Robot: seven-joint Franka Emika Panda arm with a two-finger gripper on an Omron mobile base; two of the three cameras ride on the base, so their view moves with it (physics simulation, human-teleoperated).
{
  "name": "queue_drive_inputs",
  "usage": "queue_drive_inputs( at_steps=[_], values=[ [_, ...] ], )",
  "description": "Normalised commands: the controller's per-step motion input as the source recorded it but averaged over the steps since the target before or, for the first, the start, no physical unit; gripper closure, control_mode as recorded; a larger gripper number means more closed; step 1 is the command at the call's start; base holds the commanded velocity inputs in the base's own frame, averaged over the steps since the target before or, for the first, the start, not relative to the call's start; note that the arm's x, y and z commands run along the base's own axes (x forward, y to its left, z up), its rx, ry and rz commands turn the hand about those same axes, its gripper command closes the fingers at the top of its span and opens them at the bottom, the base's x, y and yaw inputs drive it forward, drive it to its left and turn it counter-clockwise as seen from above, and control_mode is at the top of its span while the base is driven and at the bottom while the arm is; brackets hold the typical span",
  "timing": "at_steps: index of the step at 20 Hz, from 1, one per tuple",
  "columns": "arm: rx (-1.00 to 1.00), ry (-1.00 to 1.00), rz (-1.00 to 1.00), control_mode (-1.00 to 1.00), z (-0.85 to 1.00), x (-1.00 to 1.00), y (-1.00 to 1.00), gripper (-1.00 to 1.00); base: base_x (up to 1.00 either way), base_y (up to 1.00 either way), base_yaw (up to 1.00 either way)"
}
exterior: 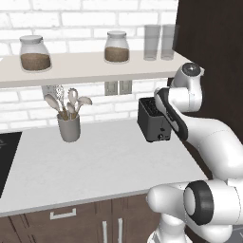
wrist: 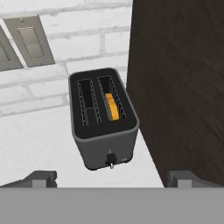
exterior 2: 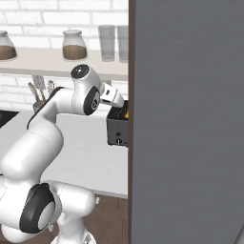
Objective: Start the toaster. Once the lever pops up, take the bread to the plate on the dining counter.
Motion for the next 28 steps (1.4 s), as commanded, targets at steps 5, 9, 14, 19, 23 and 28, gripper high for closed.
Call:
queue_drive_inputs(
  at_steps=[5,9,14,19,23,28],
  values=[
    [0.0,0.0,0.0,-1.0,0.0,0.0,0.0,-1.0,0.0,0.0,0.0],
    [0.0,0.0,0.0,-1.0,0.0,0.0,0.0,-1.0,0.0,0.0,0.0],
    [0.0,0.0,0.0,-1.0,0.0,0.0,0.0,-1.0,0.0,0.0,0.0],
    [0.0,0.0,0.0,-1.0,0.0,0.0,0.0,-1.0,0.0,0.0,0.0],
    [0.0,0.0,0.0,-1.0,0.0,0.0,0.0,-1.0,0.0,0.0,0.0],
    [0.0,0.0,0.0,-1.0,0.0,0.0,0.0,-1.0,0.0,0.0,0.0]
  ],
)
